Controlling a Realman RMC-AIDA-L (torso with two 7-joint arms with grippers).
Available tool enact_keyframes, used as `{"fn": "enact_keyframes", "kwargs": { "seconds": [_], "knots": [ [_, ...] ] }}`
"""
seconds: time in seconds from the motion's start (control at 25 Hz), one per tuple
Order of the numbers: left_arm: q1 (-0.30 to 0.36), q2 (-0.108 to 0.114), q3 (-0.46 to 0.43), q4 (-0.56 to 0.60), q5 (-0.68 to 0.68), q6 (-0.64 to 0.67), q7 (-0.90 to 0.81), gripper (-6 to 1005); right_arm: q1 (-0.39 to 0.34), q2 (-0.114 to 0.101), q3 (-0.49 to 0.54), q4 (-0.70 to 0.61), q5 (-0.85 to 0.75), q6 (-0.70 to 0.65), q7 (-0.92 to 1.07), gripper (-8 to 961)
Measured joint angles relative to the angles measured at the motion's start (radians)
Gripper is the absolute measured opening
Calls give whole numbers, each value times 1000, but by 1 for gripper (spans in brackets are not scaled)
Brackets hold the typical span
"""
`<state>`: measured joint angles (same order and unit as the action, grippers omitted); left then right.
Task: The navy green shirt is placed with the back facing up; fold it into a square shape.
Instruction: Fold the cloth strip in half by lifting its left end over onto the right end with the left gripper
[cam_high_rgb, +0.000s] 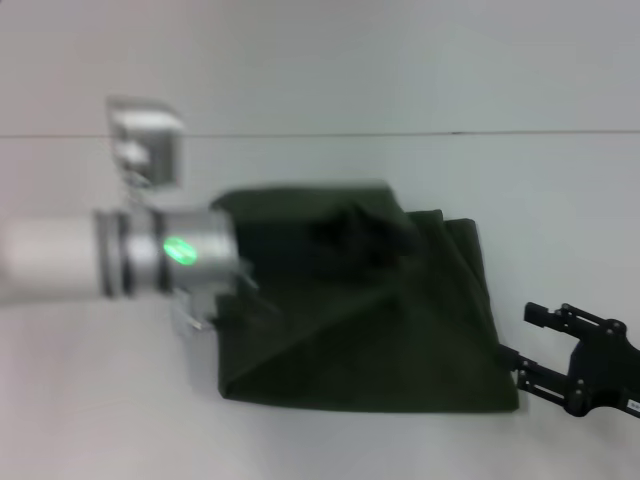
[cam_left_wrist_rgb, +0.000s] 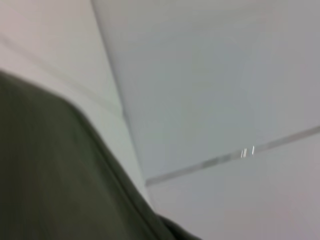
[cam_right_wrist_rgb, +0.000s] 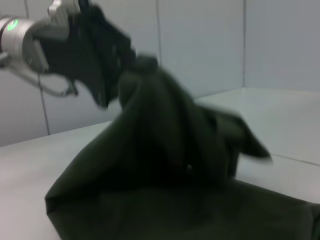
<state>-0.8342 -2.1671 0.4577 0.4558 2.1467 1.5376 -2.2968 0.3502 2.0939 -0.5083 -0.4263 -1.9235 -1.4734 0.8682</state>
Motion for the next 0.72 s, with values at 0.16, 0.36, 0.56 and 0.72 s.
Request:
{"fn": "enact_keyframes", "kwargs": {
  "seconds": [0.16, 0.36, 0.56, 0.72],
  "knots": [
    [-39, -2, 57, -185, -19, -127, 92, 46, -20, -1, 22, 0, 0, -13, 0, 721],
    [-46, -5, 58, -219, -48, -152, 126, 46, -10, 0, 28, 5, 0, -5, -1, 721],
    [-41, -3, 61, -216, -74, -148, 130, 47, 56, 3, 28, 53, 0, 65, -13, 721],
    [-41, -3, 60, -215, -85, -142, 134, 47, 132, 5, 35, 110, 12, 173, -130, 721]
  ]
}}
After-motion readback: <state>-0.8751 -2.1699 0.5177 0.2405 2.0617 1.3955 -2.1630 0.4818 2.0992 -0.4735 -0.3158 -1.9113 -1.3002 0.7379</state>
